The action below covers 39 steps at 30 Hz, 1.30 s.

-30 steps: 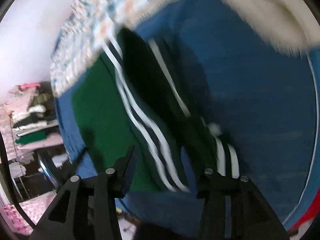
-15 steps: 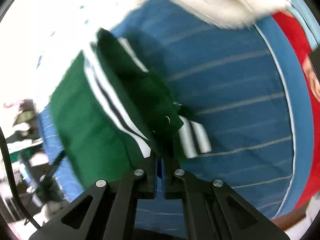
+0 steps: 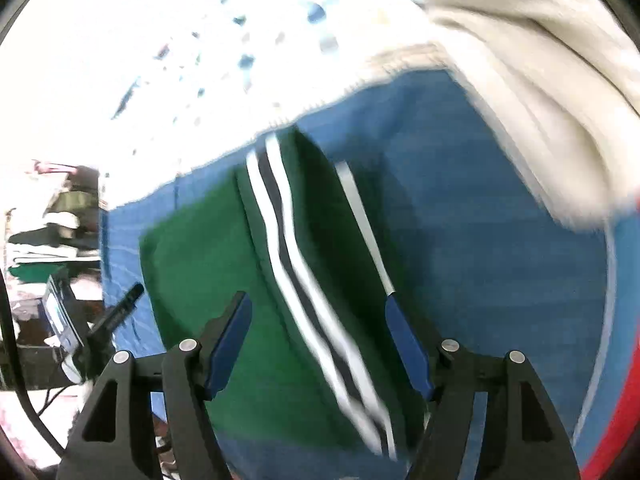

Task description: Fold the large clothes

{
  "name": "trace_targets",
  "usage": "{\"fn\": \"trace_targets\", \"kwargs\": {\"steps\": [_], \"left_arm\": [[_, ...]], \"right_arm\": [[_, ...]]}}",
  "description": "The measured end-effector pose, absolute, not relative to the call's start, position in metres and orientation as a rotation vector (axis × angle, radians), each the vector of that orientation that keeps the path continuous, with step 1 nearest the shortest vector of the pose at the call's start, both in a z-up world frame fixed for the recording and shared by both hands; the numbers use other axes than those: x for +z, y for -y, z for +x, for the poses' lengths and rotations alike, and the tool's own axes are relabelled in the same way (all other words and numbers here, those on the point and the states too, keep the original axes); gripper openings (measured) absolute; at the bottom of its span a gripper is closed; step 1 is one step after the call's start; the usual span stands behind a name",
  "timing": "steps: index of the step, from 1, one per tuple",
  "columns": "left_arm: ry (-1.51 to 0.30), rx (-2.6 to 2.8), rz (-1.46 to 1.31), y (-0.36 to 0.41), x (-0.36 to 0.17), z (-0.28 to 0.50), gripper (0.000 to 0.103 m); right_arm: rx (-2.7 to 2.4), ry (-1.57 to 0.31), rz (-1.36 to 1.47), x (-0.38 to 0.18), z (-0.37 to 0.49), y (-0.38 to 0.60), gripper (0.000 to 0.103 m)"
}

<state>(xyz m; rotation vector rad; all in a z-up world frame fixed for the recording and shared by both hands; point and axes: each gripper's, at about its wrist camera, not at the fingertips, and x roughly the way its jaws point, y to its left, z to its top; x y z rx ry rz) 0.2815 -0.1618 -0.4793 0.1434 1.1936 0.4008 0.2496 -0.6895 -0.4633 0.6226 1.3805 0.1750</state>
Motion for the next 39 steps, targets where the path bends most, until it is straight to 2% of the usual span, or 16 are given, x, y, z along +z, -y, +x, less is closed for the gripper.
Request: {"fn": "trace_targets", "kwargs": {"steps": [1, 3, 7, 10, 11, 12, 15, 19, 20, 23, 25, 27, 31, 33, 38, 39], "left_arm": [[-1.196, 0.402, 0.160, 0.163, -0.484, 0.287, 0.103], [-1.209, 0.396, 0.196, 0.164, -0.494, 0.294, 0.103], [-1.219, 0.385, 0.167, 0.156, -0.500, 0.291, 0.103], [-1.222, 0.388, 0.153, 0.153, -0.499, 0.290, 0.103], [-1.220, 0.389, 0.155, 0.154, -0.498, 0.290, 0.103], [-1.218, 0.390, 0.160, 0.154, -0.497, 0.290, 0.103], [-1.213, 0.379, 0.163, 0.155, -0.497, 0.291, 0.103], [-1.210, 0.357, 0.146, 0.160, -0.500, 0.297, 0.103], [-1.211, 0.363, 0.156, 0.161, -0.501, 0.298, 0.103], [-1.210, 0.380, 0.195, 0.163, -0.497, 0.295, 0.103], [-1.212, 0.384, 0.183, 0.161, -0.490, 0.285, 0.103], [-1.214, 0.390, 0.153, 0.158, -0.481, 0.269, 0.103], [-1.249, 0.381, 0.106, 0.164, -0.472, 0.229, 0.103], [-1.286, 0.365, 0.123, 0.175, -0.480, 0.213, 0.103], [-1.262, 0.370, 0.254, 0.191, -0.493, 0.202, 0.103], [-1.262, 0.367, 0.259, 0.189, -0.492, 0.202, 0.103]], "right_arm": [[0.195, -1.375, 0.627, -0.472, 0.263, 0.689, 0.072], [0.221, -1.364, 0.589, -0.494, 0.289, 0.685, 0.087], [0.338, -1.587, 0.728, -0.565, 0.313, 0.685, 0.085], [0.316, -1.525, 0.837, -0.565, 0.308, 0.694, 0.044], [0.310, -1.494, 0.853, -0.560, 0.306, 0.698, 0.027], [0.299, -1.462, 0.853, -0.551, 0.303, 0.696, 0.020], [0.278, -1.348, 0.783, -0.510, 0.294, 0.693, 0.015], [0.171, -1.302, 0.764, -0.503, 0.301, 0.715, 0.015], [0.152, -1.339, 0.749, -0.516, 0.306, 0.718, 0.019], [0.098, -1.488, 0.772, -0.556, 0.319, 0.726, 0.048], [0.091, -1.478, 0.754, -0.539, 0.315, 0.733, 0.051], [0.094, -1.472, 0.713, -0.511, 0.301, 0.739, 0.060], [0.077, -1.494, 0.728, -0.477, 0.247, 0.758, 0.066], [0.092, -1.521, 0.746, -0.474, 0.221, 0.764, 0.075], [0.165, -1.634, 0.819, -0.514, 0.176, 0.741, 0.073], [0.179, -1.666, 0.865, -0.528, 0.170, 0.738, 0.049]]}}
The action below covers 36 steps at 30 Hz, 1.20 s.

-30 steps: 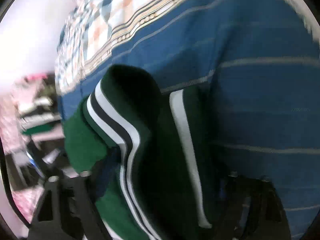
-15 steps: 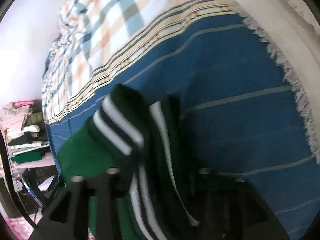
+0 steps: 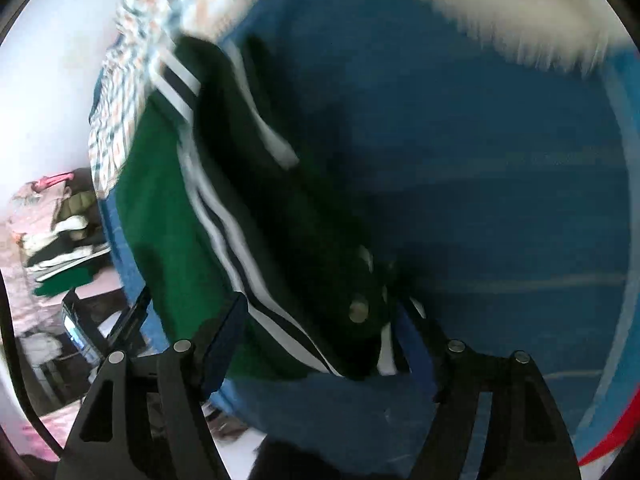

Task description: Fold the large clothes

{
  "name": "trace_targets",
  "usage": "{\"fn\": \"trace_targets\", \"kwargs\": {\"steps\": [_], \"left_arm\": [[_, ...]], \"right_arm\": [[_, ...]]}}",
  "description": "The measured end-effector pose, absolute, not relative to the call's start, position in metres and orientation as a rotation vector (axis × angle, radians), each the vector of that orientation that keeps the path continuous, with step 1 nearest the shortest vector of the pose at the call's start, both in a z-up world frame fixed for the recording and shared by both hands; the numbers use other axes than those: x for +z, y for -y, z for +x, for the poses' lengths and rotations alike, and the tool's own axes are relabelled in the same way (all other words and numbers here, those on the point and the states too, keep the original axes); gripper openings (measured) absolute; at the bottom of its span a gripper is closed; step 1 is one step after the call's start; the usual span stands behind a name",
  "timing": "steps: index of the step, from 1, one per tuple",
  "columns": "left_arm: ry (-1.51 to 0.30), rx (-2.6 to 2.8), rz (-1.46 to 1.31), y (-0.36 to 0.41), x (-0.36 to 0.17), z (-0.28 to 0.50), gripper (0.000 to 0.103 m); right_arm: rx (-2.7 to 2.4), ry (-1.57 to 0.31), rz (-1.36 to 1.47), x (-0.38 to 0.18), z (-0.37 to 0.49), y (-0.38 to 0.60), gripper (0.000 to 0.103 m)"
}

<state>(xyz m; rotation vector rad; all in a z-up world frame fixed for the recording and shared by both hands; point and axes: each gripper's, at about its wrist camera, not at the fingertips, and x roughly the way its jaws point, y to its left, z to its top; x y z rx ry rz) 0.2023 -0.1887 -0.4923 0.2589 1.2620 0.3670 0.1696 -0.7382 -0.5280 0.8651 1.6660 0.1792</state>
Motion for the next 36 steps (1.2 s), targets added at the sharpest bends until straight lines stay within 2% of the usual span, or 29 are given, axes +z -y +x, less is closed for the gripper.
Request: {"fn": "trace_targets", "kwargs": {"steps": [1, 3, 8, 11, 13, 14, 16, 17, 18, 19, 20, 21, 27, 32, 36], "left_arm": [[-1.264, 0.360, 0.262, 0.187, -0.492, 0.204, 0.103], [-1.266, 0.341, 0.265, 0.184, -0.491, 0.204, 0.103], [-1.267, 0.293, 0.278, 0.184, -0.488, 0.199, 0.103], [-1.273, 0.293, 0.302, 0.187, -0.492, 0.199, 0.103], [-1.279, 0.293, 0.312, 0.187, -0.494, 0.200, 0.103], [-1.279, 0.292, 0.303, 0.185, -0.493, 0.200, 0.103], [-1.282, 0.294, 0.287, 0.182, -0.493, 0.200, 0.103], [-1.284, 0.296, 0.277, 0.181, -0.495, 0.200, 0.103], [-1.284, 0.298, 0.265, 0.180, -0.496, 0.200, 0.103], [-1.284, 0.300, 0.251, 0.178, -0.497, 0.200, 0.103], [-1.287, 0.300, 0.233, 0.176, -0.498, 0.200, 0.103], [-1.290, 0.299, 0.212, 0.174, -0.498, 0.200, 0.103], [-1.306, 0.214, -0.133, 0.133, -0.494, 0.194, 0.103], [-1.305, 0.024, -0.575, 0.092, -0.514, 0.186, 0.103], [-1.290, -0.142, -0.732, 0.097, -0.537, 0.194, 0.103]], "right_arm": [[0.154, -1.665, 0.922, -0.537, 0.163, 0.738, 0.042], [0.113, -1.656, 0.908, -0.536, 0.158, 0.736, 0.011], [0.023, -1.533, 1.081, -0.495, 0.134, 0.758, 0.010], [-0.042, -1.608, 1.024, -0.515, 0.131, 0.759, 0.010], [-0.016, -1.692, 0.917, -0.535, 0.139, 0.749, 0.020], [-0.028, -1.731, 0.855, -0.540, 0.144, 0.745, 0.034], [-0.020, -1.729, 0.809, -0.532, 0.154, 0.742, 0.037], [-0.003, -1.696, 0.754, -0.518, 0.161, 0.740, 0.043], [0.007, -1.656, 0.712, -0.507, 0.166, 0.741, 0.058], [0.029, -1.612, 0.691, -0.497, 0.167, 0.742, 0.066], [0.068, -1.567, 0.685, -0.489, 0.171, 0.742, 0.082], [0.116, -1.527, 0.682, -0.486, 0.176, 0.741, 0.086], [0.327, -1.524, 0.707, -0.532, 0.208, 0.738, 0.086], [0.599, -1.560, 0.934, -0.596, 0.235, 0.725, 0.090], [0.650, -1.564, 0.964, -0.604, 0.246, 0.717, 0.094]]}}
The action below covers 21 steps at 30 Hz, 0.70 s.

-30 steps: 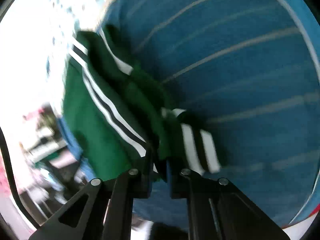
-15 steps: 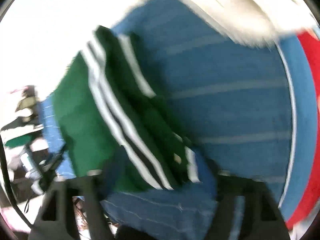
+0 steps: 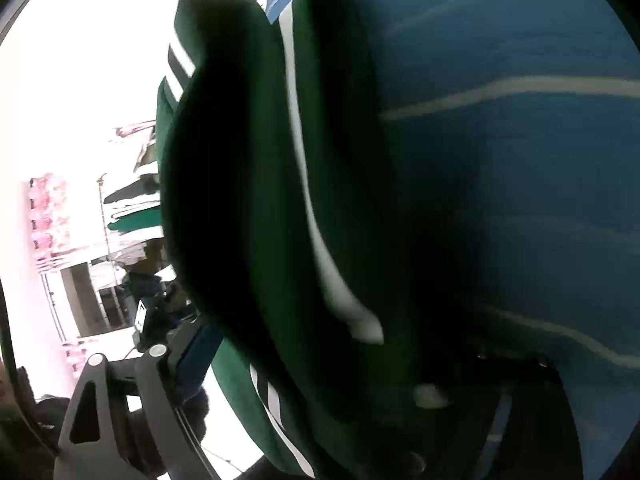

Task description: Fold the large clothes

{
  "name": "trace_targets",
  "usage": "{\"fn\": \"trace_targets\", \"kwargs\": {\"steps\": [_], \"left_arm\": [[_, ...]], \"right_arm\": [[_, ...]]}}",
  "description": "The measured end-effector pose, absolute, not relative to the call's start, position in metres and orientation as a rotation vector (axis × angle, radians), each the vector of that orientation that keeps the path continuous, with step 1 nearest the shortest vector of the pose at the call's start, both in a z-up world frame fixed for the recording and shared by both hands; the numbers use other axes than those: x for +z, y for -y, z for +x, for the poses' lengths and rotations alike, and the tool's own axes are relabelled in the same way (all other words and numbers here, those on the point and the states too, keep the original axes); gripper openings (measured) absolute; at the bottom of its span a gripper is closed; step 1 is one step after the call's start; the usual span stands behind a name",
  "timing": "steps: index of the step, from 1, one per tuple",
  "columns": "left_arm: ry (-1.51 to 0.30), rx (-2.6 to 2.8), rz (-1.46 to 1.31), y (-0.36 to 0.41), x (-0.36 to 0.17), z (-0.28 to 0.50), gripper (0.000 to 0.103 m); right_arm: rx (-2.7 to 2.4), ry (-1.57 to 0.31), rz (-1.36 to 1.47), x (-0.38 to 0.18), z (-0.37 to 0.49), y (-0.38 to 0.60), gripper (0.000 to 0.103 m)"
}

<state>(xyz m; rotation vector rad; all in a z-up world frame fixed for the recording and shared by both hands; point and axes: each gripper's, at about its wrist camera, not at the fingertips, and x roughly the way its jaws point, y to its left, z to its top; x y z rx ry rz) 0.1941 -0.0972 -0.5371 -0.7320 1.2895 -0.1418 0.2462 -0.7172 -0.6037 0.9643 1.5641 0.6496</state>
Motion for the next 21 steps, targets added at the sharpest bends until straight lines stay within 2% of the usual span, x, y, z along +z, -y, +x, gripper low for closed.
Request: {"fn": "trace_targets", "kwargs": {"steps": [4, 8, 10, 12, 15, 18, 21], "left_arm": [[-1.294, -0.235, -0.796, 0.117, -0.552, 0.210, 0.103], [-1.267, -0.248, -0.761, 0.125, -0.544, 0.226, 0.101], [-1.263, -0.245, -0.727, 0.125, -0.542, 0.231, 0.101], [-1.260, -0.250, -0.720, 0.118, -0.543, 0.232, 0.100], [-1.260, -0.265, -0.708, 0.112, -0.539, 0.235, 0.098], [-1.252, -0.301, -0.691, 0.107, -0.530, 0.237, 0.098], [-1.245, -0.341, -0.670, 0.101, -0.522, 0.240, 0.098]], "right_arm": [[0.660, -1.598, 0.959, -0.607, 0.254, 0.714, 0.094], [0.682, -1.614, 0.979, -0.609, 0.266, 0.703, 0.092], [0.700, -1.606, 1.008, -0.611, 0.272, 0.695, 0.087], [0.704, -1.599, 1.020, -0.614, 0.276, 0.688, 0.068], [0.691, -1.570, 1.057, -0.611, 0.272, 0.688, 0.054], [0.690, -1.524, 1.100, -0.601, 0.267, 0.684, 0.047], [0.702, -1.466, 1.211, -0.585, 0.254, 0.684, 0.045]]}}
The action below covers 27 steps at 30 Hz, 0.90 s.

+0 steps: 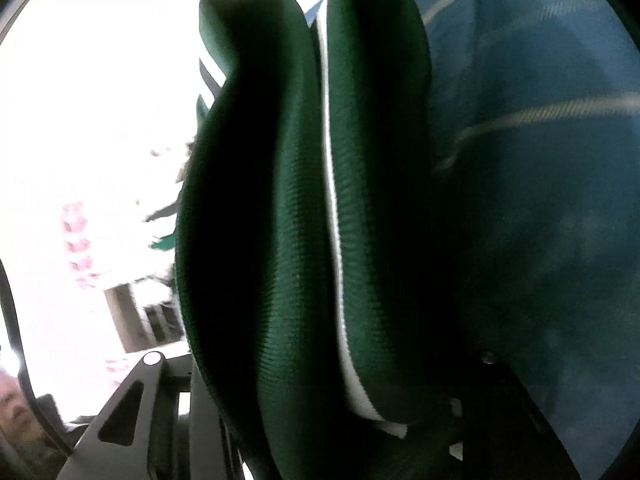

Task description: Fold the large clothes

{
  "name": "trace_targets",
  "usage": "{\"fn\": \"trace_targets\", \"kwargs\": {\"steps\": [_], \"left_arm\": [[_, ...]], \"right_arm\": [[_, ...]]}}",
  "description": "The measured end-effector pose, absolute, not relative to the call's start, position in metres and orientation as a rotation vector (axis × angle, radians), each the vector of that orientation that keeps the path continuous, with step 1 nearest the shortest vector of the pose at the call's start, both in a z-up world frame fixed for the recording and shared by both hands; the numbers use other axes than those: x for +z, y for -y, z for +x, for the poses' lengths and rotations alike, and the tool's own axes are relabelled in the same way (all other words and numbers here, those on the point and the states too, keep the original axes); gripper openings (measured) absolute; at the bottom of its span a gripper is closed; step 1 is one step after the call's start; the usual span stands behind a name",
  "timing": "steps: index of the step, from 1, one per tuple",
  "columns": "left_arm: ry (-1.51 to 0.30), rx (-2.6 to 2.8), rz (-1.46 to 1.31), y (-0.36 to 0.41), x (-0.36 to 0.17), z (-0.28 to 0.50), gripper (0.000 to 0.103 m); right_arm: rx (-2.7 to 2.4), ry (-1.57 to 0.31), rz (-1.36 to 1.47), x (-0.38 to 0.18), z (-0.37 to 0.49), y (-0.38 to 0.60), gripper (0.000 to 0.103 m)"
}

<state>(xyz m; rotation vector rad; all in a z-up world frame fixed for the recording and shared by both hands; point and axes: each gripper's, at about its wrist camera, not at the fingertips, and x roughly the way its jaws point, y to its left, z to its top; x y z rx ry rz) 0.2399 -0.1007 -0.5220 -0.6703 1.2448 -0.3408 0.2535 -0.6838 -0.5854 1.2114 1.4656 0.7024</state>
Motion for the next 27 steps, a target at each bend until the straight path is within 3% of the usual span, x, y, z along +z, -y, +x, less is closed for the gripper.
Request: {"fn": "trace_targets", "kwargs": {"steps": [5, 8, 11, 13, 15, 17, 27], "left_arm": [[-1.285, -0.384, -0.576, 0.096, -0.536, 0.246, 0.098], [-1.310, -0.422, -0.586, 0.098, -0.547, 0.250, 0.098], [-1.304, -0.450, -0.534, 0.106, -0.540, 0.253, 0.098], [-1.287, -0.472, -0.535, 0.105, -0.535, 0.252, 0.098], [-1.272, -0.487, -0.553, 0.098, -0.529, 0.252, 0.098], [-1.263, -0.506, -0.584, 0.091, -0.523, 0.255, 0.098], [-1.200, -0.575, -0.594, 0.022, -0.459, 0.310, 0.098]], "right_arm": [[0.646, -1.468, 1.261, -0.583, 0.231, 0.679, 0.047], [0.519, -1.549, 1.068, -0.601, 0.230, 0.678, 0.075], [0.529, -1.569, 1.085, -0.621, 0.234, 0.678, 0.079], [0.531, -1.572, 1.074, -0.617, 0.240, 0.677, 0.077], [0.531, -1.536, 1.095, -0.606, 0.234, 0.687, 0.052], [0.509, -1.508, 1.119, -0.592, 0.231, 0.689, 0.047], [0.516, -1.360, 1.142, -0.504, 0.245, 0.641, 0.044]]}}
